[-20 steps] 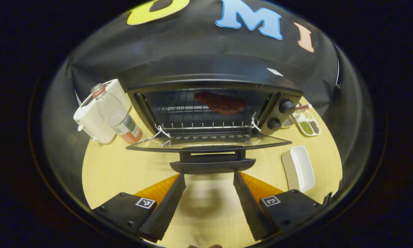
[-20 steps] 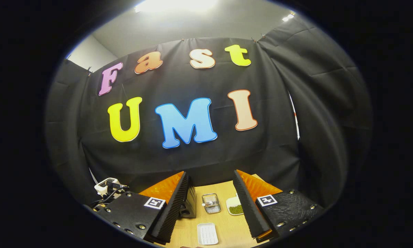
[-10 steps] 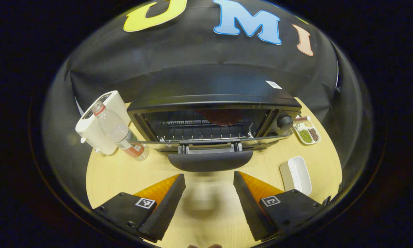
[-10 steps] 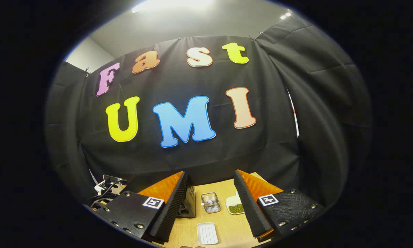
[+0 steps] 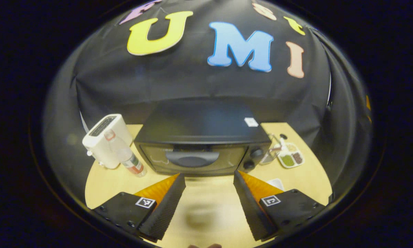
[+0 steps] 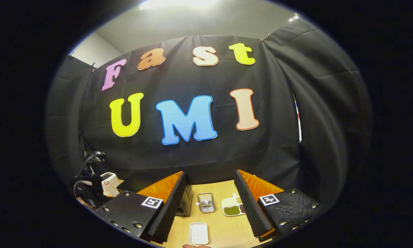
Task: Open the electric oven with the left hand, put the food in, and close the electric oven.
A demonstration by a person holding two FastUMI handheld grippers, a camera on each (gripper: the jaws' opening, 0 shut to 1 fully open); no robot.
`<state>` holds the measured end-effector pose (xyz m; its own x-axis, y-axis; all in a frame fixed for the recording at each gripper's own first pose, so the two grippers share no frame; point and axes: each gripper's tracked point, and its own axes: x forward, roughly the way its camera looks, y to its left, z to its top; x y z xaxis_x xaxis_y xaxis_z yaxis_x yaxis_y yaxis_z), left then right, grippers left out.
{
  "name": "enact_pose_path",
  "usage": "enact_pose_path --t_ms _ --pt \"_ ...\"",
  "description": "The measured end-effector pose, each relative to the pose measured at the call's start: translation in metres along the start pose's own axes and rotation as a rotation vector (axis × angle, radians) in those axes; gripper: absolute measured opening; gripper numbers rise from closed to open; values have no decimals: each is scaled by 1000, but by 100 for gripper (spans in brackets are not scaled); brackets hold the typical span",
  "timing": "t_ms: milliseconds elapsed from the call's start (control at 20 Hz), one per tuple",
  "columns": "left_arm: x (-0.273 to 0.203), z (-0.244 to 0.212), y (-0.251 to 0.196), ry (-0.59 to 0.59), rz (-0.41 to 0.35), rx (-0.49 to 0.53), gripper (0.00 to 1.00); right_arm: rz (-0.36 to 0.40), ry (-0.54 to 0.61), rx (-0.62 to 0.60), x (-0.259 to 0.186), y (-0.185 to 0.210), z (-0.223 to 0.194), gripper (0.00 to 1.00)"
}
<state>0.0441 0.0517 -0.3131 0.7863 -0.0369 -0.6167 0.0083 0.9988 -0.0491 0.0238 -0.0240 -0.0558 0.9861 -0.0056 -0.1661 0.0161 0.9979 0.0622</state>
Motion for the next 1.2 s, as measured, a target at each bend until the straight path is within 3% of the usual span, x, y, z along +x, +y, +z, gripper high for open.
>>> enact_pose_path --t_ms 50,100,150,200,450,650,1200 --pt "-9 21 -7 -83 -5 -1 99 11 -5 -5 1 0 3 88" --pt "-20 43 -16 -162 -19 5 92 22 -17 -8 0 1 7 90" --pt "-34 61 -25 -227 -27 12 99 36 -31 -10 0 2 13 90" --pt "-46 75 -31 -277 -24 17 95 48 -43 -10 -1 3 20 90" --pt "-126 130 -54 -478 17 3 99 105 -91 6 -15 14 47 90" --pt "-162 142 -53 -536 -4 21 99 101 -123 5 -31 19 59 90" --pt "-200 144 -15 -570 -63 52 99 55 -153 -10 -65 65 65 90"
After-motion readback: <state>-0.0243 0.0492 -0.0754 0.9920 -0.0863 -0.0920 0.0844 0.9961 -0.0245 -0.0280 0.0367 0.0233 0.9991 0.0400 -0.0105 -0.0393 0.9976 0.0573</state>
